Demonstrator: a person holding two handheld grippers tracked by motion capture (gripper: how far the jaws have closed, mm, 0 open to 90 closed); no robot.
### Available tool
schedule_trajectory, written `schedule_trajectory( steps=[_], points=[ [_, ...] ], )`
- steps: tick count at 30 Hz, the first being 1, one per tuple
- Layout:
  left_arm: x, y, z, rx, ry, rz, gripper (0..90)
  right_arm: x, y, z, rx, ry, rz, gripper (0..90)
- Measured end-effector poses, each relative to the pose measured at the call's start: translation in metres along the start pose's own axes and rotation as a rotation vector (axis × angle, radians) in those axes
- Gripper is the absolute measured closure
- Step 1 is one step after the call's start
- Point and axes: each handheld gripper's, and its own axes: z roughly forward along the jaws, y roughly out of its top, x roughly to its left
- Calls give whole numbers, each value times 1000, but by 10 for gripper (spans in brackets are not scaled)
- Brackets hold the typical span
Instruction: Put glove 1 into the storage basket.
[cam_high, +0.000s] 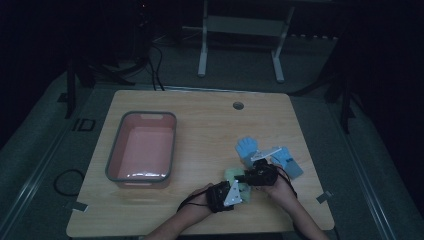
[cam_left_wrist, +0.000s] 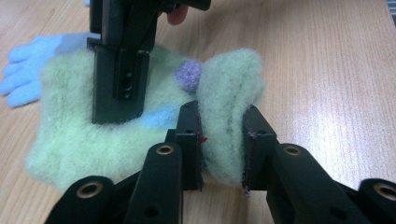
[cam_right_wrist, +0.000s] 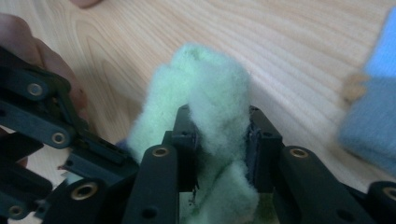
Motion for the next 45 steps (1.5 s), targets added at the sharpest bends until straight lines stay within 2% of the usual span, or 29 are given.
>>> schedule_trajectory(
  steps=[2,10,17,21,24,26,34,37,45],
  points=[
    [5,3,-6,-1,-6,-28,742,2,3,-3,-17,3,0,715],
    [18,12,-28,-3,20,-22,742,11,24,-12,-47,-11,-31,718],
    [27,16,-47,9,44,-3,743,20,45,-13,-71,-3,-54,718],
    [32,18,-62,28,70,21,744,27,60,-13,-77,1,-73,718],
    [35,18,-67,32,74,22,745,31,66,-12,-78,0,-83,718],
    [40,18,-76,42,81,26,746,37,76,-12,-83,-3,-101,718],
    [50,15,-99,68,104,40,746,48,99,-6,-95,12,-117,717],
    [55,11,-107,69,105,25,747,52,107,-4,-103,23,-116,717],
    [62,2,-125,90,131,19,747,64,128,9,-91,38,-139,717]
  ],
)
